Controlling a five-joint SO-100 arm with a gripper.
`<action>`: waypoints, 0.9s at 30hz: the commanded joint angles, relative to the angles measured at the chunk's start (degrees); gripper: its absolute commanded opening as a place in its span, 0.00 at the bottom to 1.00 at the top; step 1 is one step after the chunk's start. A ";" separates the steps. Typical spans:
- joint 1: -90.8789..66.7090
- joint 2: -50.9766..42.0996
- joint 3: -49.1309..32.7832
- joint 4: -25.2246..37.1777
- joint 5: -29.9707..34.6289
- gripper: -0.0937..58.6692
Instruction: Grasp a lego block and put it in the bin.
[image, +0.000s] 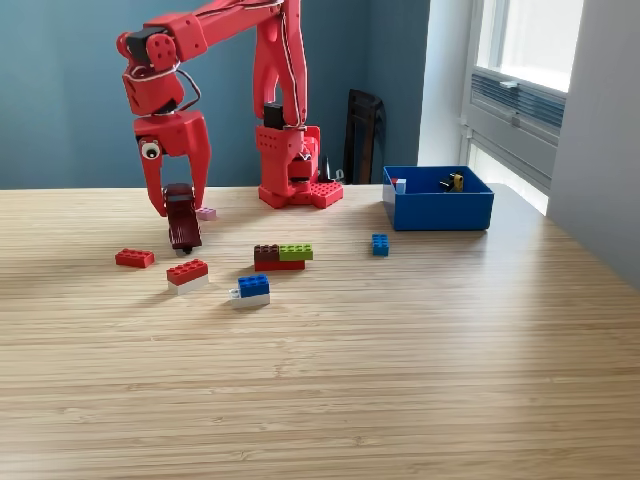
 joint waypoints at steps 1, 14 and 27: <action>-9.40 3.43 -15.82 8.09 1.67 0.00; -42.80 3.34 -23.99 14.68 4.57 0.00; -79.98 2.55 -26.63 16.00 5.71 0.00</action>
